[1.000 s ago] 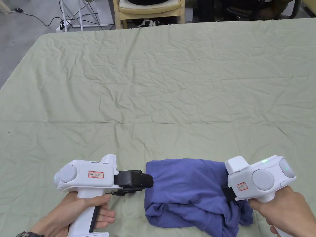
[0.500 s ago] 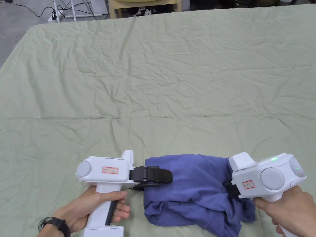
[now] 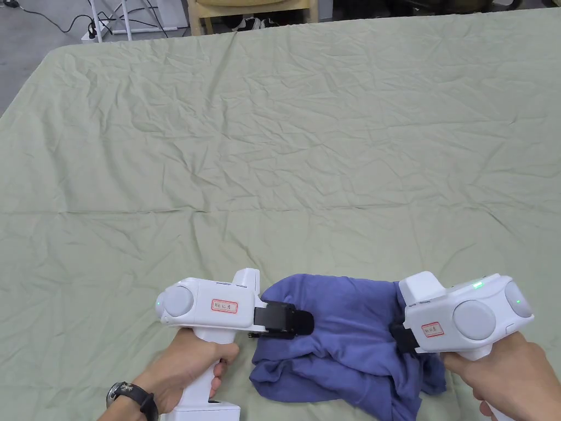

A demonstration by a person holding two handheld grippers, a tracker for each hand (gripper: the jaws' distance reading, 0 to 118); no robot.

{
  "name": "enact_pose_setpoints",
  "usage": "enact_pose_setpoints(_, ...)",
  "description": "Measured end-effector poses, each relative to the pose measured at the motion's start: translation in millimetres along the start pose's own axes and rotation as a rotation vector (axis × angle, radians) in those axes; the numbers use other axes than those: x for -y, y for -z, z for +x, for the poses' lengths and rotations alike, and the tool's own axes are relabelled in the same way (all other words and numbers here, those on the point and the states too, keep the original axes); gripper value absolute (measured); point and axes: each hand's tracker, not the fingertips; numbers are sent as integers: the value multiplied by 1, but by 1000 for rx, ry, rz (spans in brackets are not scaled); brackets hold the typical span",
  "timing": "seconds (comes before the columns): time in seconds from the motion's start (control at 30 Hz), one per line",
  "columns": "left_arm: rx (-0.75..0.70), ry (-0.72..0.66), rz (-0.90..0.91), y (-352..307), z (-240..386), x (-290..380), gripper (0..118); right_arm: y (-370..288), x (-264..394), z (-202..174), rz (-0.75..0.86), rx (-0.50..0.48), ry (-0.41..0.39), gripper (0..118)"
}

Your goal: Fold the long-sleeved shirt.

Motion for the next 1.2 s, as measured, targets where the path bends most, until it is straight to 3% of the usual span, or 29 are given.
enact_pose_setpoints(0.23, -60, 4, 8, -10, 19, -1, 16, -25, 6, -7, 117, 54, -4, 0)
enact_pose_setpoints(0.43, -80, 36, 11, -26, 33, 3, 15, -72, 22, -21, 256, 44, -10, 0)
enact_pose_setpoints(0.73, -114, 35, 21, -49, 26, 4, 15, -89, 28, -47, 342, 64, -41, 0)
enact_pose_setpoints(0.97, -198, 15, 53, -118, -15, 8, 15, -88, 5, -101, 396, 3, -119, 0)
enact_pose_setpoints(1.2, -319, -25, 83, -206, -73, 23, 15, -69, -31, -176, 444, -136, -219, 0)
